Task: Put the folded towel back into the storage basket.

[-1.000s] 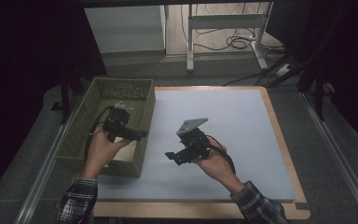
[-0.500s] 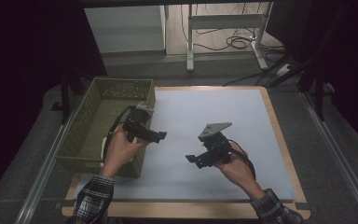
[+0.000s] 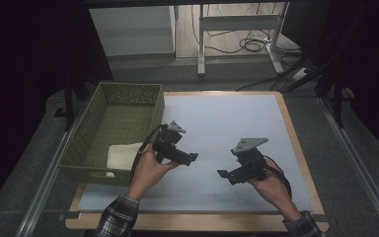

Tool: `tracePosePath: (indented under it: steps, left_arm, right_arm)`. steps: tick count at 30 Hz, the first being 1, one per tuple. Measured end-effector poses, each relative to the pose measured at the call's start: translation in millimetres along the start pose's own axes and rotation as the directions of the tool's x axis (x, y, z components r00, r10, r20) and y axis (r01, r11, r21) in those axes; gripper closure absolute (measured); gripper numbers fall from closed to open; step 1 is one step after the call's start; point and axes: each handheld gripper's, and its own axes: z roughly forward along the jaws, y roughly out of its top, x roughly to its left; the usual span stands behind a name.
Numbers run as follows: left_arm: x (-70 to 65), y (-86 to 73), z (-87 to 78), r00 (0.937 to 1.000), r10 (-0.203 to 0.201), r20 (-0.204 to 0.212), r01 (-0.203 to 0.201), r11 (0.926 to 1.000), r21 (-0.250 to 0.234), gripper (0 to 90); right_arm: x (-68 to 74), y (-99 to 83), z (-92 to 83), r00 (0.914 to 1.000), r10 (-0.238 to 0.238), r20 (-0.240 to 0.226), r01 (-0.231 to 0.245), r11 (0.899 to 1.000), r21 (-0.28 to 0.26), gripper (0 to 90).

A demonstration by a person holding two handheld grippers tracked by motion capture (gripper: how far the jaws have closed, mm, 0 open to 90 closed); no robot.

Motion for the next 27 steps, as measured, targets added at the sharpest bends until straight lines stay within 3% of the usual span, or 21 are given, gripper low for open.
tracePosePath:
  steps: [8, 16, 27]
  left_arm:
    - [-20.8, -17.9, 18.0, 0.9994, 0.020, 0.029, -0.020, 0.9998, -0.004, 3.3]
    - [-34.1, -40.3, 37.9, 0.9991, 0.028, 0.033, -0.028, 0.9996, -0.007, 2.5]
    - [-32.9, -70.2, 68.7, 0.9997, 0.023, -0.005, -0.023, 0.9997, 0.010, 2.0]
  right_arm:
    - [-6.8, -28.4, -6.6, 0.9997, 0.023, 0.006, -0.023, 0.999, 0.022, 4.6]
    - [-13.6, -54.8, -10.3, 0.9970, 0.060, 0.048, -0.061, 0.998, 0.023, 2.5]
    - [-14.1, -84.6, -0.6, 0.9938, 0.032, 0.106, -0.040, 0.996, 0.074, 2.5]
